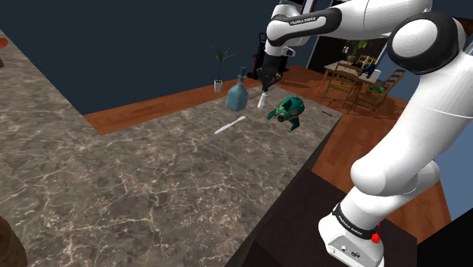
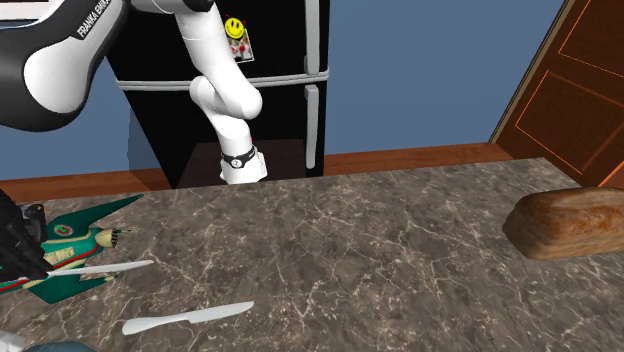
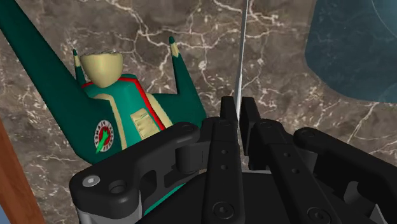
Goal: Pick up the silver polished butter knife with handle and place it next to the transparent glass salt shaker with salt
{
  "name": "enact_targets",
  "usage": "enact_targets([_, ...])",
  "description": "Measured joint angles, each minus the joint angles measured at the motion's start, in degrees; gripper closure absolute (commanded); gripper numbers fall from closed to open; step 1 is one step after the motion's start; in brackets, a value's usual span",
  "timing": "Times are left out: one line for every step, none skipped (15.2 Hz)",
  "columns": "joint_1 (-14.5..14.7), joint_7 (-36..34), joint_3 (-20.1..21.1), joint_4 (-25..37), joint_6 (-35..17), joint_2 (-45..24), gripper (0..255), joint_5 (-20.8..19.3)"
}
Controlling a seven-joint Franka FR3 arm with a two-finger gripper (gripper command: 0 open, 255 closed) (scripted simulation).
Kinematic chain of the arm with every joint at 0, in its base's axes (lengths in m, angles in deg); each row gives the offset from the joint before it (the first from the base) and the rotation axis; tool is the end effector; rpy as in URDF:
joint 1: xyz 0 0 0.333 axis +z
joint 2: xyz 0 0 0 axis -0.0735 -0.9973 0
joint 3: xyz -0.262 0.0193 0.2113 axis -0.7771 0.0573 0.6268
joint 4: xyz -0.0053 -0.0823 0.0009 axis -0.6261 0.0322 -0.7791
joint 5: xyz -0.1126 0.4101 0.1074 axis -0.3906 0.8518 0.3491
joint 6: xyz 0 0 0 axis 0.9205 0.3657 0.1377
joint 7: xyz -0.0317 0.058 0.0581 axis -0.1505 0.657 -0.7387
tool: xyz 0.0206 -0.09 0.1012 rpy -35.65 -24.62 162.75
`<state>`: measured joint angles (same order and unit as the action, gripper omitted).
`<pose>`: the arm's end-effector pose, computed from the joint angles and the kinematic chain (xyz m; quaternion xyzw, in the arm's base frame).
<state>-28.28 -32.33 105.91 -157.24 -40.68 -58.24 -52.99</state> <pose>0.6173 -0.1900 0.4612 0.7277 -0.6854 0.0177 0.0192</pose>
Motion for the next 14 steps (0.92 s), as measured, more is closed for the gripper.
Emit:
enact_targets([0.0, -0.1, 0.0, -0.9, -0.8, 0.0, 255, 0.0])
enact_targets([0.0, 0.0, 0.0, -1.3, -1.4, -0.2, 255, -0.1])
enact_targets([0.0, -0.2, 0.0, -1.6, -2.0, -0.4, 255, -0.2])
enact_targets([-0.1, -0.1, -0.1, -2.4, -2.9, -0.5, 255, -0.3])
enact_targets([-0.1, -0.1, -0.1, -2.9, -3.6, -0.7, 255, -0.3])
enact_targets([0.0, -0.5, -0.1, -3.4, -4.2, -0.9, 255, -0.4])
enact_targets([0.0, -0.5, -0.1, -4.2, -5.2, -1.0, 255, -0.5])
enact_targets([0.0, -0.6, -0.1, -4.5, -5.8, -1.4, 255, -0.7])
enact_targets([0.0, -0.6, -0.2, -5.0, -6.5, -1.7, 255, -0.8])
enact_targets([0.0, -0.7, -0.2, -5.5, -7.3, -1.9, 255, -0.9])
enact_targets([0.0, -0.9, -0.2, -5.7, -7.8, -2.2, 255, -1.0])
enact_targets([0.1, -1.0, -0.2, -6.3, -8.5, -2.4, 255, -1.1])
enact_targets([0.1, -1.1, -0.2, -6.9, -9.3, -2.6, 255, -1.2])
enact_targets([0.1, -1.2, -0.2, -7.3, -10.0, -2.8, 255, -1.3])
